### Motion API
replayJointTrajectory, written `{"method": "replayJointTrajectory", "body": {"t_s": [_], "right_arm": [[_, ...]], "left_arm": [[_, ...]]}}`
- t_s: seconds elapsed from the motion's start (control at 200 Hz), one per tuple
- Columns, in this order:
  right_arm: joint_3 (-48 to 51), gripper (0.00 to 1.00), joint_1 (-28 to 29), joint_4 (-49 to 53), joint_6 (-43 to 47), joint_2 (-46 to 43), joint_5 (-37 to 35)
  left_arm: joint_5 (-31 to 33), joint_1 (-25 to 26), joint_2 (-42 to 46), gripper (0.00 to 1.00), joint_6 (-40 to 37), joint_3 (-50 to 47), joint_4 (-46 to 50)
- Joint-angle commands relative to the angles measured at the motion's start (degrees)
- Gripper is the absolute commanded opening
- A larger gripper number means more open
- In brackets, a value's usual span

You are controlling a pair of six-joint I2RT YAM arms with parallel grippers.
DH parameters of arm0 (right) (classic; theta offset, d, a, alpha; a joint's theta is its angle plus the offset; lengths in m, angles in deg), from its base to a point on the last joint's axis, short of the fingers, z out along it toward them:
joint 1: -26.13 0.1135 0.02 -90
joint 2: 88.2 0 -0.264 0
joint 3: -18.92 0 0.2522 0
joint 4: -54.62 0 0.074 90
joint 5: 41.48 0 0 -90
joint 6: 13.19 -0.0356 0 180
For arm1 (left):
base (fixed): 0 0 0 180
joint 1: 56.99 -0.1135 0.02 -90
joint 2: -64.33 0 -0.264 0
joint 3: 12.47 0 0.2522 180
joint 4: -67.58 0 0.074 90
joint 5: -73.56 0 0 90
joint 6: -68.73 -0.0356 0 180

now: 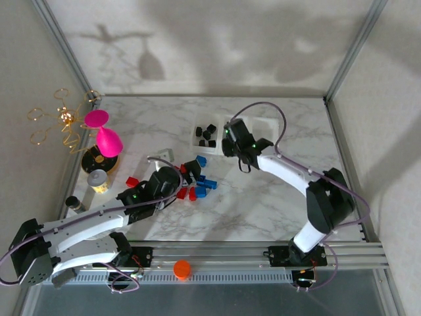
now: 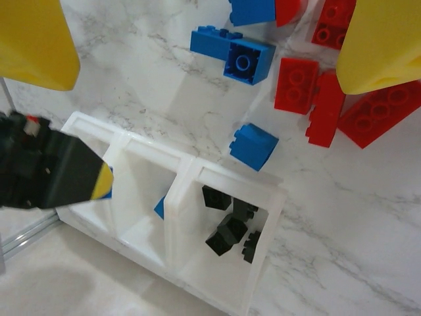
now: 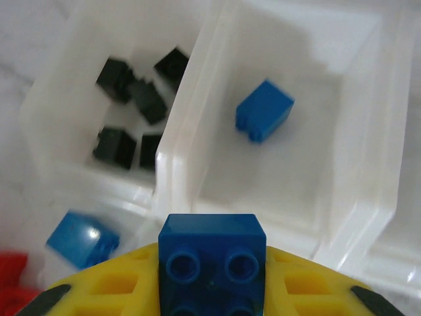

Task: Sort the legos into containers by color
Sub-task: Place the lego in the container.

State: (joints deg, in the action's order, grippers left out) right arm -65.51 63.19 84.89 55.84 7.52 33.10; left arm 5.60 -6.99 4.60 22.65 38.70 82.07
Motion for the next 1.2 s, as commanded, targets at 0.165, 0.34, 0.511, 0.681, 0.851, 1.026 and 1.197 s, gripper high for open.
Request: {"method": "replayJointTrajectory", "body": {"t_s": [0.165, 0.34, 0.511, 0.681, 0.851, 1.026, 1.197], "right_arm": [[-11.9, 0.28, -5.2, -1.8, 2.4, 13.1, -2.3], [-17.0, 0.35, -6.4, -1.4, 3.5, 19.6, -3.0], [-18.7, 0.47, -6.7, -0.9, 4.0, 20.8, -2.1], [-17.7, 0.53, -6.8, -0.8, 3.8, 17.4, 0.1], [-13.9, 0.57, -6.4, -1.1, 3.1, 12.0, 3.2], [-8.8, 0.61, -5.1, -0.8, 2.8, 6.6, 5.1], [-3.7, 0.64, -2.0, -0.1, 2.8, 2.3, 6.1]], "left_arm": [[-4.0, -3.6, -4.5, 1.00, -2.8, 4.5, -4.9], [-4.3, -4.9, -5.6, 1.00, -3.7, 5.2, -4.7], [-4.7, -5.3, -5.7, 1.00, -3.9, 5.4, -4.6], [-5.8, -5.4, -5.2, 1.00, -3.8, 5.4, -4.6], [-6.8, -5.4, -4.2, 0.99, -3.9, 5.4, -4.3], [-7.3, -5.4, -2.6, 0.99, -3.5, 4.7, -3.6], [-7.5, -5.4, -0.6, 1.00, -3.2, 3.5, -1.8]]}}
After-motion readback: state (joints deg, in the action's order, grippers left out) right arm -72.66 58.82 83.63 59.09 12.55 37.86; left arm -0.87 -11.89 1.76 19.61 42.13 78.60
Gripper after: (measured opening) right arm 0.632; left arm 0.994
